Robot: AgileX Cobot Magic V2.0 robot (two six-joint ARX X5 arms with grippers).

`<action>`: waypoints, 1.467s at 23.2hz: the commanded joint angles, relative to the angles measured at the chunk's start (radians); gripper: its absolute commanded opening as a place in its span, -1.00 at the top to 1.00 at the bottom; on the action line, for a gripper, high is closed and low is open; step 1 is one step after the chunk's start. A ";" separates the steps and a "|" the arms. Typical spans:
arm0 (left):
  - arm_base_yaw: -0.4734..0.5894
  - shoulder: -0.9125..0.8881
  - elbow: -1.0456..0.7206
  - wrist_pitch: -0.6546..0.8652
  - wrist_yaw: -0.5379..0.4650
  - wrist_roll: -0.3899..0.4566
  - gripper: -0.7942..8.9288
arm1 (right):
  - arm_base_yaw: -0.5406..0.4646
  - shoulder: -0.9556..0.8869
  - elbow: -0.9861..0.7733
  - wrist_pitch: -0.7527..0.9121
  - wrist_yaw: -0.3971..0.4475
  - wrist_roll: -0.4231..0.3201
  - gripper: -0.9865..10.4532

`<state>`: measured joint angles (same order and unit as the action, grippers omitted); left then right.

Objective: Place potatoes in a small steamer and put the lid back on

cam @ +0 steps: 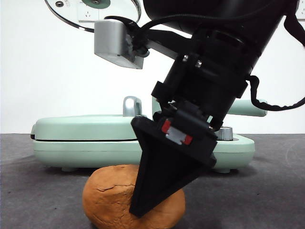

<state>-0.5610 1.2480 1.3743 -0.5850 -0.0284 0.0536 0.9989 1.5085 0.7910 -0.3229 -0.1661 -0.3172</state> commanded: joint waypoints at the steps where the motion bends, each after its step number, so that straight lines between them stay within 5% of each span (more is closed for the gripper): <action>1: -0.006 -0.002 0.019 0.032 -0.002 0.010 0.81 | 0.002 -0.019 0.021 -0.042 0.016 0.043 0.54; 6: -0.006 -0.002 0.019 0.032 -0.002 0.010 0.81 | -0.076 -0.186 0.066 -0.245 0.018 0.199 0.54; 12: -0.006 -0.002 0.019 0.032 -0.002 0.010 0.81 | -0.280 -0.303 0.258 -0.539 0.063 0.392 0.54; 20: -0.006 0.000 0.019 0.040 -0.002 0.008 0.81 | -0.511 -0.161 0.573 -0.593 0.060 0.301 0.53; 34: -0.006 0.001 0.019 0.039 -0.002 0.005 0.81 | -0.552 0.196 0.822 -0.512 0.051 0.242 0.53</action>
<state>-0.5610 1.2480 1.3743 -0.5797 -0.0280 0.0589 0.4431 1.6753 1.5829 -0.8455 -0.1120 -0.0566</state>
